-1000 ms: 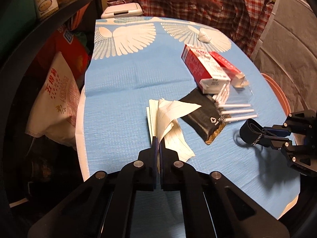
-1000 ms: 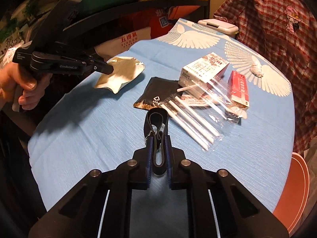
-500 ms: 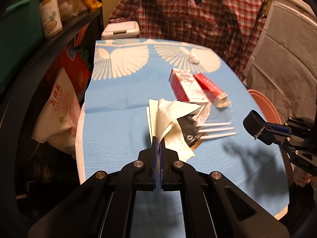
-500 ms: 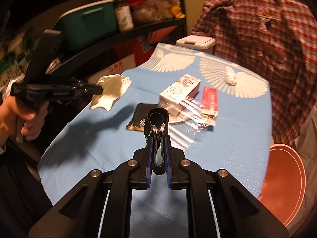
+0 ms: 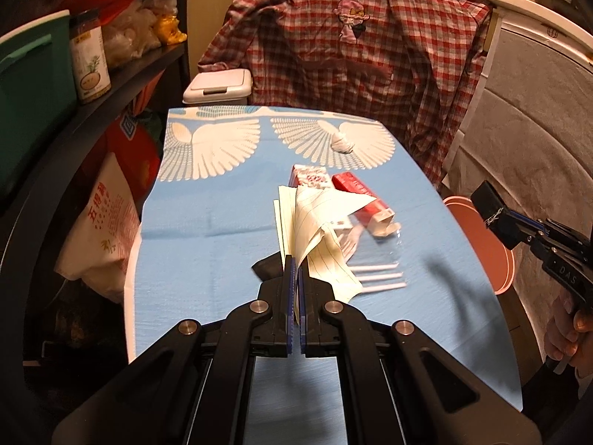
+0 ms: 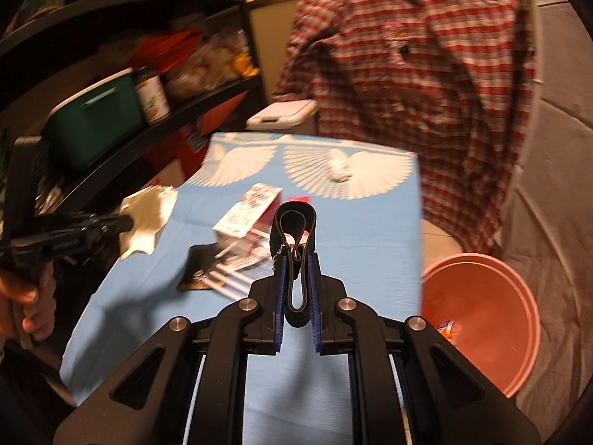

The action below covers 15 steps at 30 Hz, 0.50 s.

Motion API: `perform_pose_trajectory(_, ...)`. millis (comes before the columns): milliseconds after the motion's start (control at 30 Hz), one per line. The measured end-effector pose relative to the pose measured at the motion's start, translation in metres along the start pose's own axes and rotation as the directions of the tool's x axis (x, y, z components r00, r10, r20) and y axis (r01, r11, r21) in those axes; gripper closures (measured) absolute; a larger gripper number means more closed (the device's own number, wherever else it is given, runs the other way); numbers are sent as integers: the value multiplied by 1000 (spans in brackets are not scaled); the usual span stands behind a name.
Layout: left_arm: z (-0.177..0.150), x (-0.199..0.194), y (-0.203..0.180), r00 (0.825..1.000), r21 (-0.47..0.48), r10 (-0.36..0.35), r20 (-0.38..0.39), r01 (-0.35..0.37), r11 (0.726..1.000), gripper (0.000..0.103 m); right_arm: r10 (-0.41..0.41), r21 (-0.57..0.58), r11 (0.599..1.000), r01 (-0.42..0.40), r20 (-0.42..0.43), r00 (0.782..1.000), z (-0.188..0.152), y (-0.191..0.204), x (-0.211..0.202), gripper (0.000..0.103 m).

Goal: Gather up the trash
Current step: 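Carry the tissue with the left tool while the right tool carries the rubber band to the bin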

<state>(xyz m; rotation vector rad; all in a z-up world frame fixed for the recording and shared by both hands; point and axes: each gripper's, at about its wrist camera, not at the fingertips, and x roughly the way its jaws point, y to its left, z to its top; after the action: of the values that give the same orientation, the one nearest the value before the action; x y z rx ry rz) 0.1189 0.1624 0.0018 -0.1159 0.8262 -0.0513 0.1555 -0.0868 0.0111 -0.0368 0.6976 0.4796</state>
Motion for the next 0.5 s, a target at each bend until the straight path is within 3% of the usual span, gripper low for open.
perform_pose_trajectory(500, 12, -7, -42, 996, 11, -31, 82, 30, 999, 101, -114, 50, 993, 112, 43, 993, 1, -33, -18, 91)
